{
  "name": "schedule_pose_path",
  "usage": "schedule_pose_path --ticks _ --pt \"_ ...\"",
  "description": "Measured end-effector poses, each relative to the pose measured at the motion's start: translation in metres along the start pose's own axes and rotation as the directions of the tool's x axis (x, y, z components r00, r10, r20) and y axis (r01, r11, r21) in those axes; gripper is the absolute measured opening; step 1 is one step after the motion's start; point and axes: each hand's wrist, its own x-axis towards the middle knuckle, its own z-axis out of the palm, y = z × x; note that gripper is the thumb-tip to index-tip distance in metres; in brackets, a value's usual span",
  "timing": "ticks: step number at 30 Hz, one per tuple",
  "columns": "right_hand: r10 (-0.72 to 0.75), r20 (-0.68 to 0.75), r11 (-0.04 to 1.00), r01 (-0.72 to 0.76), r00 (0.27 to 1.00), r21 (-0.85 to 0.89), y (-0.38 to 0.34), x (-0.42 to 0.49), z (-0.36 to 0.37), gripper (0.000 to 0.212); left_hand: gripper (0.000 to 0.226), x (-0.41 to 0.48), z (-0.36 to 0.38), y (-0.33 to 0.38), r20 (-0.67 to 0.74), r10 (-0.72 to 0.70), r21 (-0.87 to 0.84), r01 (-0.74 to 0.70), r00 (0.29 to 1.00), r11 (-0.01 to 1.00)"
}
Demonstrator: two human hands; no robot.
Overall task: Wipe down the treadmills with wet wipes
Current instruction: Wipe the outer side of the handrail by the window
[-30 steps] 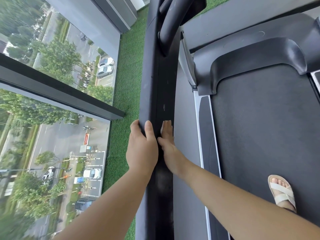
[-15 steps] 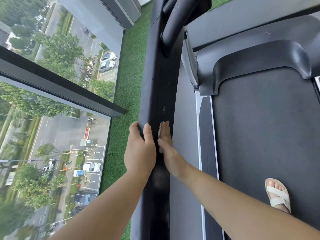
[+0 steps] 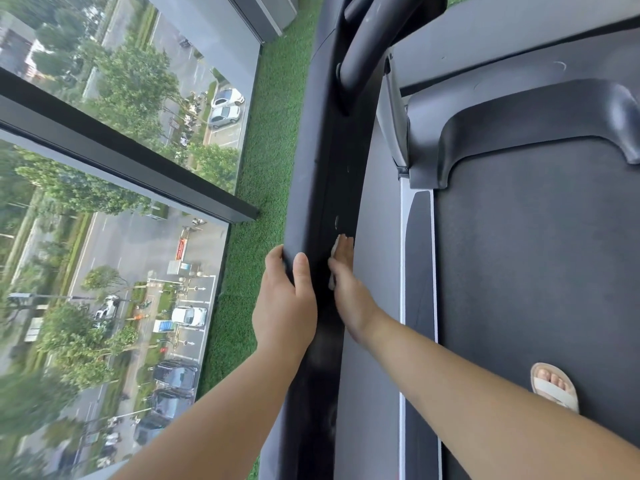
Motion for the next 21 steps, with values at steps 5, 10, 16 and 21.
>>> schedule_pose_path --ticks 5,10,16,21 --pt "-0.124 0.073 0.98 0.134 0.99 -0.149 0.004 -0.021 0.016 0.055 0.046 0.0 -0.001 0.001 -0.001 -0.006 0.018 0.006 1.0 1.0" --pt "-0.105 0.003 0.972 0.103 0.994 -0.211 0.0 -0.001 -0.001 0.054 0.044 -0.001 -0.001 0.002 -0.004 -0.003 0.053 0.003 1.0 0.999" --pt "-0.086 0.103 0.956 0.111 0.991 -0.27 -0.008 -0.014 0.003 0.055 0.045 -0.001 -0.001 0.003 0.001 -0.05 0.064 0.049 0.999 0.997" --pt "-0.045 0.076 0.957 0.065 0.996 -0.282 -0.01 0.003 -0.01 0.057 0.045 -0.003 -0.001 0.004 0.004 -0.064 0.072 0.063 0.998 0.995"
